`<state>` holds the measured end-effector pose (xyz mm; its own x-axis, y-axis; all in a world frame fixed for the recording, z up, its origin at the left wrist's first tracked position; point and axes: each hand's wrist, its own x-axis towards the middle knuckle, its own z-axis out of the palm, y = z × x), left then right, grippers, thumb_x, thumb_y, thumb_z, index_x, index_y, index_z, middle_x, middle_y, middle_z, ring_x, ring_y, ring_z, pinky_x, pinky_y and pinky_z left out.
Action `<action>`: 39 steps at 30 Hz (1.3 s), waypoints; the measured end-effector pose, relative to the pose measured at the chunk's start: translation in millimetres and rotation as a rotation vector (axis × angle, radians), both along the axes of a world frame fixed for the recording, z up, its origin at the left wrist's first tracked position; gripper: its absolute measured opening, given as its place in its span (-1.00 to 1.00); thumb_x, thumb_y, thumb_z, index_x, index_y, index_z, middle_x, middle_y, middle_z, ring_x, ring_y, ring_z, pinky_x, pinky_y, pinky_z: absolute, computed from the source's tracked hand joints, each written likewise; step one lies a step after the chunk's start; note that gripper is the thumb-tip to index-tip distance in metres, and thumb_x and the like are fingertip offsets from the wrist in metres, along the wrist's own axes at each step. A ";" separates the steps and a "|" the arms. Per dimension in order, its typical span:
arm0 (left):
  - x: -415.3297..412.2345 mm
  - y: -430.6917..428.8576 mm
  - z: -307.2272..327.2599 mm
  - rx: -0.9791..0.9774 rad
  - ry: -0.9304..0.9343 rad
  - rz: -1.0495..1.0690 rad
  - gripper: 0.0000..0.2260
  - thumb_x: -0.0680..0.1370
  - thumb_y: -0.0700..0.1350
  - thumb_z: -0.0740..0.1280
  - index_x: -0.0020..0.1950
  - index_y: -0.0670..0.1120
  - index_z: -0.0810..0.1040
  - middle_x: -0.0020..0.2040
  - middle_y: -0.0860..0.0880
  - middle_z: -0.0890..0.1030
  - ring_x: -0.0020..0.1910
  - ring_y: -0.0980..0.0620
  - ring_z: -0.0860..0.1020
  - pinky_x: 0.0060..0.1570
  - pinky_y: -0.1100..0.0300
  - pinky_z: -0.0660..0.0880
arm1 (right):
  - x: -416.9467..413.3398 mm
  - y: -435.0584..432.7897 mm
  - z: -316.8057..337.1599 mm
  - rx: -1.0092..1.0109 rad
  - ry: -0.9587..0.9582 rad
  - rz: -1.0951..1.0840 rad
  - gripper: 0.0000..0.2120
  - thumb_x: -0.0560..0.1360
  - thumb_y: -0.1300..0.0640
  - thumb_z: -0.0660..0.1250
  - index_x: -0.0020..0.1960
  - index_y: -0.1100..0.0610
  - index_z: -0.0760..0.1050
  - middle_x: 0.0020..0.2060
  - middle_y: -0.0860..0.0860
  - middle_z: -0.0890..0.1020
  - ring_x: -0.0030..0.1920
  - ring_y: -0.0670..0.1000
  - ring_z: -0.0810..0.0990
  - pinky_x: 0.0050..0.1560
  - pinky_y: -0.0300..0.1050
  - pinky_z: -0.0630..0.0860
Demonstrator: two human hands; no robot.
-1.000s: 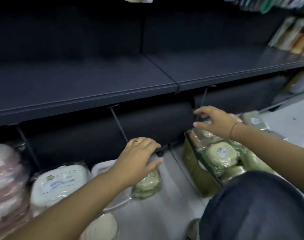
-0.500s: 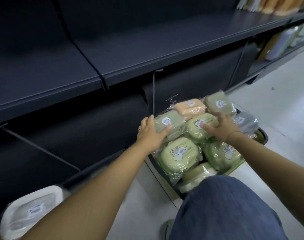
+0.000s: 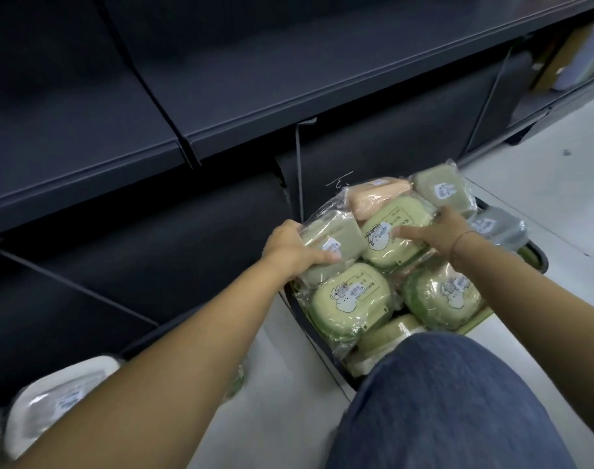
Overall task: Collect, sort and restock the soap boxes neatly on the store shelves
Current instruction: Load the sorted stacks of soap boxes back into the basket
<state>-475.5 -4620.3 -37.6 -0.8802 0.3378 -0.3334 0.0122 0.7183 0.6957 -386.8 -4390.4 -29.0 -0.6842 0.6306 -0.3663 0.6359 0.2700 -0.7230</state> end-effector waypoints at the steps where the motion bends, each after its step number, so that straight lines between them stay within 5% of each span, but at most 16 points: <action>1: 2.1 -6.9 2.9 0.050 -0.001 0.000 -0.30 0.24 0.11 0.63 0.28 -0.03 0.43 0.19 0.02 0.49 0.09 0.04 0.51 -0.09 0.21 0.43 | 0.9 -4.7 3.0 -0.013 0.018 -0.019 -0.14 0.31 0.03 0.57 0.44 0.26 0.21 0.32 0.23 0.44 0.29 0.22 0.44 0.22 0.13 0.45; 4: 6.3 -43.7 21.2 0.183 0.017 0.038 -0.38 0.23 0.10 0.64 0.18 0.01 0.47 0.07 0.08 0.55 -0.03 0.13 0.54 -0.20 0.26 0.44 | 7.2 -23.2 22.5 0.071 0.043 -0.015 -0.17 0.33 0.07 0.57 0.43 0.30 0.23 0.30 0.25 0.46 0.28 0.25 0.45 0.28 0.17 0.43; 8: 14.0 -124.8 52.7 0.462 -0.039 0.160 -0.46 0.21 0.08 0.61 0.12 0.04 0.54 0.08 0.08 0.62 -0.03 0.17 0.59 -0.13 0.36 0.47 | 21.8 -59.8 84.3 0.296 0.123 0.082 -0.33 0.33 0.09 0.57 0.31 0.23 0.32 0.09 0.16 0.55 -0.03 0.14 0.53 -0.12 -0.02 0.50; 11: 31.5 -204.2 64.9 0.502 -0.061 0.239 -0.41 0.10 0.16 0.59 0.07 0.08 0.55 0.04 0.12 0.64 -0.05 0.20 0.62 -0.18 0.43 0.48 | 26.1 -104.7 133.8 0.361 0.247 0.197 -0.33 0.33 0.07 0.56 0.30 0.18 0.31 0.00 0.07 0.53 -0.04 0.09 0.54 -0.05 -0.01 0.51; 14: 52.6 -286.5 64.2 0.453 -0.119 0.346 -0.19 -0.08 0.27 0.65 0.10 0.04 0.60 -0.03 0.06 0.71 -0.10 0.09 0.68 -0.17 0.27 0.56 | 13.7 -174.6 143.5 0.062 0.359 0.392 -0.43 0.34 0.13 0.55 0.24 0.07 0.34 -0.06 -0.02 0.55 -0.11 -0.05 0.57 -0.20 -0.22 0.54; 17: 67.8 -344.1 61.4 0.419 -0.182 0.452 -0.22 -0.02 0.20 0.66 0.14 0.00 0.61 -0.07 0.01 0.72 -0.11 -0.01 0.70 -0.11 0.11 0.60 | -5.6 -243.5 83.8 -0.237 0.170 0.492 -0.41 0.31 0.16 0.57 0.25 0.07 0.38 -0.01 0.02 0.60 -0.07 0.00 0.61 -0.21 -0.19 0.58; 22: 89.0 -384.8 45.2 0.496 -0.169 0.534 -0.05 -0.23 0.36 0.60 0.07 -0.05 0.62 -0.12 -0.01 0.72 -0.18 0.07 0.69 -0.19 0.22 0.60 | -5.4 -313.5 -59.8 -0.648 -0.118 0.146 -0.56 0.36 0.18 0.54 0.17 0.19 0.47 0.04 0.14 0.64 -0.11 0.05 0.63 -0.25 -0.11 0.61; 25: 92.6 -391.2 41.0 0.467 -0.165 0.507 -0.20 -0.04 0.33 0.60 0.11 0.01 0.60 -0.06 -0.01 0.72 -0.10 0.02 0.69 -0.12 0.17 0.62 | -1.2 -329.9 -112.3 -0.802 -0.143 -0.029 -0.42 0.21 0.03 0.59 0.14 0.19 0.49 0.13 0.15 0.62 0.09 0.12 0.62 0.10 0.04 0.61; 27: 94.1 -395.5 42.3 0.461 -0.157 0.496 -0.39 0.15 0.22 0.54 0.13 0.01 0.59 -0.04 -0.01 0.72 -0.11 0.05 0.68 -0.13 0.21 0.62 | -1.4 -337.3 -132.0 -0.826 -0.118 -0.095 -0.51 0.29 0.02 0.56 0.10 0.17 0.46 0.25 0.14 0.53 0.23 0.16 0.54 0.23 0.05 0.54; 30: 99.4 -405.6 41.1 0.425 -0.156 0.464 -0.42 0.19 0.19 0.59 0.12 0.01 0.60 -0.13 0.04 0.72 -0.26 0.14 0.66 -0.32 0.34 0.56 | -3.8 -349.9 -155.3 -0.756 -0.116 -0.077 -0.31 0.28 -0.09 0.56 0.29 0.14 0.39 0.27 0.09 0.51 0.22 0.15 0.54 0.28 0.02 0.49; 33: 100.7 -408.7 40.2 0.403 -0.138 0.468 -0.56 0.29 0.12 0.52 0.12 0.03 0.60 -0.19 0.09 0.71 -0.32 0.20 0.63 -0.39 0.40 0.49 | -6.4 -353.9 -177.2 -0.492 -0.158 0.010 -0.34 0.31 -0.16 0.54 0.29 0.10 0.45 0.24 0.16 0.54 0.14 0.16 0.58 0.16 -0.02 0.50; 39: 102.8 -402.4 40.0 0.373 -0.184 0.459 -0.43 0.19 0.17 0.49 0.18 0.08 0.56 -0.01 0.01 0.70 -0.10 0.06 0.67 -0.08 0.22 0.57 | -5.8 -353.1 -152.6 -0.105 -0.292 0.161 -0.22 0.43 -0.14 0.45 0.51 0.12 0.23 0.42 0.22 0.24 0.41 0.26 0.29 0.36 0.12 0.30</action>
